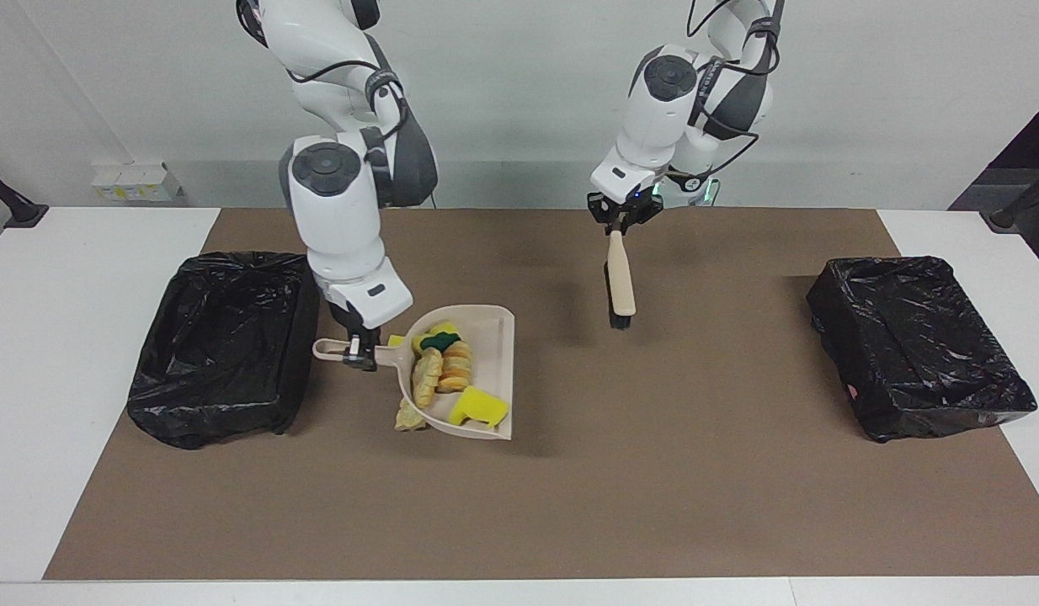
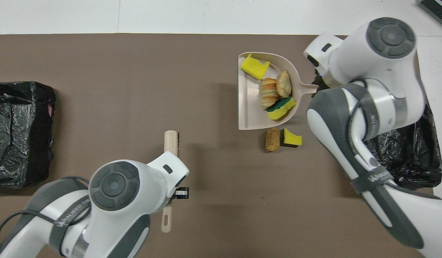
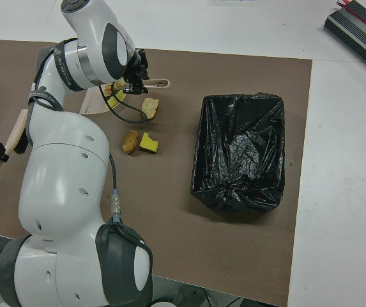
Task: Sweep and dump trash in bin
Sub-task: 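Carry the loaded dustpan to the nearer black bin with the right gripper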
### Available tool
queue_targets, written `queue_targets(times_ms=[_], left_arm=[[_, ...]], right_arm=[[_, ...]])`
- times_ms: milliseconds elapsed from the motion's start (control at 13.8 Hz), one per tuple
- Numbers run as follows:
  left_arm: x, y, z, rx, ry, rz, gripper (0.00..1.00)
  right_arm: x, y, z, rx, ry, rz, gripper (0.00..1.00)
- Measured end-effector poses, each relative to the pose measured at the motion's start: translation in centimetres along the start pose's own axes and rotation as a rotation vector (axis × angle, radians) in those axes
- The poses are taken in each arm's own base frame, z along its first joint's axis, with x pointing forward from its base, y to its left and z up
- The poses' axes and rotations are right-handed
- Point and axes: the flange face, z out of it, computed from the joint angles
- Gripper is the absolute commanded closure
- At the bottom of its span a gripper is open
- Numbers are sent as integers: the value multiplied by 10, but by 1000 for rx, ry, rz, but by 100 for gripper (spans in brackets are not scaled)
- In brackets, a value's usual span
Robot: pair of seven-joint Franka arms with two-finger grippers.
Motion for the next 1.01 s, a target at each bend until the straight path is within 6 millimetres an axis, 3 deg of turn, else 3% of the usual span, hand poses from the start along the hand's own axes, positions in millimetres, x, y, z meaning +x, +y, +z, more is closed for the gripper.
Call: queue_targets(times_ms=[217, 434, 650, 795, 867, 940, 1012], left_arm=[[-17, 25, 51, 23, -14, -29, 100], [-29, 31, 67, 31, -18, -26, 100], [-34, 30, 80, 18, 3, -34, 100], [-34, 29, 86, 8, 15, -40, 100], [-34, 28, 87, 6, 15, -45, 91], [-34, 28, 87, 3, 15, -49, 50], [-33, 28, 87, -1, 15, -53, 40]], right_arm=[[-84, -9, -27, -11, -7, -1, 100], [-169, -31, -38, 12, -1, 11, 100], [-271, -56, -29, 35, -10, -14, 100], [-323, -73, -25, 40, -56, -29, 100], [-342, -80, -23, 53, -114, -38, 100], [-354, -85, -20, 68, -176, -52, 100], [-357, -86, -16, 72, -229, -77, 100]])
